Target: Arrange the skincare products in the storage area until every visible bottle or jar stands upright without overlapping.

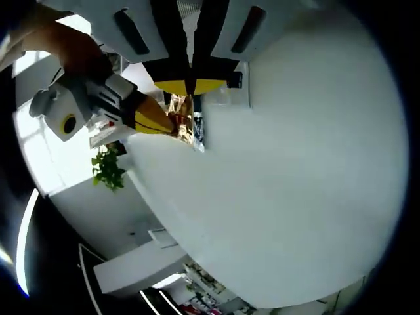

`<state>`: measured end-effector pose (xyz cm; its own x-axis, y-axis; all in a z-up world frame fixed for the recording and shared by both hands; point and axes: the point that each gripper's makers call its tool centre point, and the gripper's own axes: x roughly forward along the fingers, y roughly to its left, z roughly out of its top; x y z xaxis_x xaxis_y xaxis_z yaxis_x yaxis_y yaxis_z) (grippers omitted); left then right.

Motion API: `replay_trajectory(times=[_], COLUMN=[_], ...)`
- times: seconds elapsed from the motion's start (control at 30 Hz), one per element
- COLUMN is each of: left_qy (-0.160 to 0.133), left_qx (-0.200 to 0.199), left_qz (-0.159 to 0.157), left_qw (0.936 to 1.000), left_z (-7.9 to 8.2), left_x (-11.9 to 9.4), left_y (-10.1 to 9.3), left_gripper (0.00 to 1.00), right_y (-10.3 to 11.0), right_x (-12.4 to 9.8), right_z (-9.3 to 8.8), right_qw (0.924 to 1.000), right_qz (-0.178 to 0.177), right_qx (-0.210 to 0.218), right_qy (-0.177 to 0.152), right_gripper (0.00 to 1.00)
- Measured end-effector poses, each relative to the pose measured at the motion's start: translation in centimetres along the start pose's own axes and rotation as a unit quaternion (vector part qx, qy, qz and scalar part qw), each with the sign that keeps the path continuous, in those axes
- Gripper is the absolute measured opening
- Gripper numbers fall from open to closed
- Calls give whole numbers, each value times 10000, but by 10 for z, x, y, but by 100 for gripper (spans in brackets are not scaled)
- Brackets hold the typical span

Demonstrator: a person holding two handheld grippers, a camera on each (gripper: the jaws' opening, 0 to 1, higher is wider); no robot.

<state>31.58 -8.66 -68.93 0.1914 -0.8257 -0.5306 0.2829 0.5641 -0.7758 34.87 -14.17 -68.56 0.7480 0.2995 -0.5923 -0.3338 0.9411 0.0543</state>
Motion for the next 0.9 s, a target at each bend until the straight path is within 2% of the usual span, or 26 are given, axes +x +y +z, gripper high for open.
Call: replay_trajectory(times=[0.23, 0.47, 0.9], left_qy=[87, 113, 158], left_qx=[-46, -92, 74], left_qz=[192, 312, 506], left_qw=[9998, 9994, 9986], left_z=[12, 18, 21], left_x=[19, 31, 43], left_y=[21, 34, 50], left_gripper=[0, 0, 0], right_y=[-11, -18, -23], right_x=[25, 43, 59], right_z=[-8, -12, -22], right_qw=[9997, 9992, 9972], right_qz=[-123, -128, -108], right_qx=[-17, -216, -590], right_qy=[196, 323, 442], right_gripper=[1, 1, 1])
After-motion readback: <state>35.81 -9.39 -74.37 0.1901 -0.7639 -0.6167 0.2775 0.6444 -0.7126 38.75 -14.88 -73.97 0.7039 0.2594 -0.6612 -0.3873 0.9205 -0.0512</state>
